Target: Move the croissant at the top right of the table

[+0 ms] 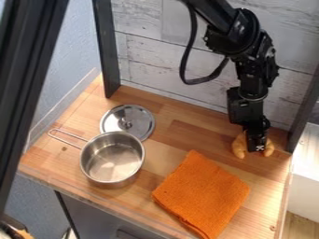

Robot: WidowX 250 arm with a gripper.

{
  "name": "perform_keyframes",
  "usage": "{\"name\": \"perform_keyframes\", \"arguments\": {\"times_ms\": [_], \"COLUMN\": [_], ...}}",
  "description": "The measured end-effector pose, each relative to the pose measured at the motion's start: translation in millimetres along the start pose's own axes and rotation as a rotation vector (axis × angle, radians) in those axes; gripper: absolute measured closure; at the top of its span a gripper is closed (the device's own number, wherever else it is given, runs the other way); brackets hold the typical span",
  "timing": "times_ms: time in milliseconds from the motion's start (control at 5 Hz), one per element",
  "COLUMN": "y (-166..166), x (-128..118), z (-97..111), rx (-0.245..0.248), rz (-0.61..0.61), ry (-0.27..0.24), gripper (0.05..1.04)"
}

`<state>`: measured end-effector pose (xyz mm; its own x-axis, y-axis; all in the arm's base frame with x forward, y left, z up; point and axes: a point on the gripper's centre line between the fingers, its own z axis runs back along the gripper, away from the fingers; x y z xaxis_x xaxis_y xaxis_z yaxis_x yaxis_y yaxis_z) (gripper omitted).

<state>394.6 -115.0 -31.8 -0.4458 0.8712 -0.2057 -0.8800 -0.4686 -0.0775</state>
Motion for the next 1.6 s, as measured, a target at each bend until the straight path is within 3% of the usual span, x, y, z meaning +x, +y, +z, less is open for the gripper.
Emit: {"name": "perform_keyframes", "arguments": {"times_ms": [200,600,800,1200,1400,1600], "y": [4,5,3,4,12,12], "x": [3,6,4,2,4,4], "z": [-4,-4,8,61,76,77], "rx": [0.025,0.009,-0.01,-0.116,-0.123,-0.124], "rz": [0.014,0.017,0.009,0.009,-0.015,-0.015], "ry": [-0.02,-0.022,-0.012,0.041,0.025,0.027], "gripper": [0.108,0.081,0.083,0.083,0.083,0.083]}}
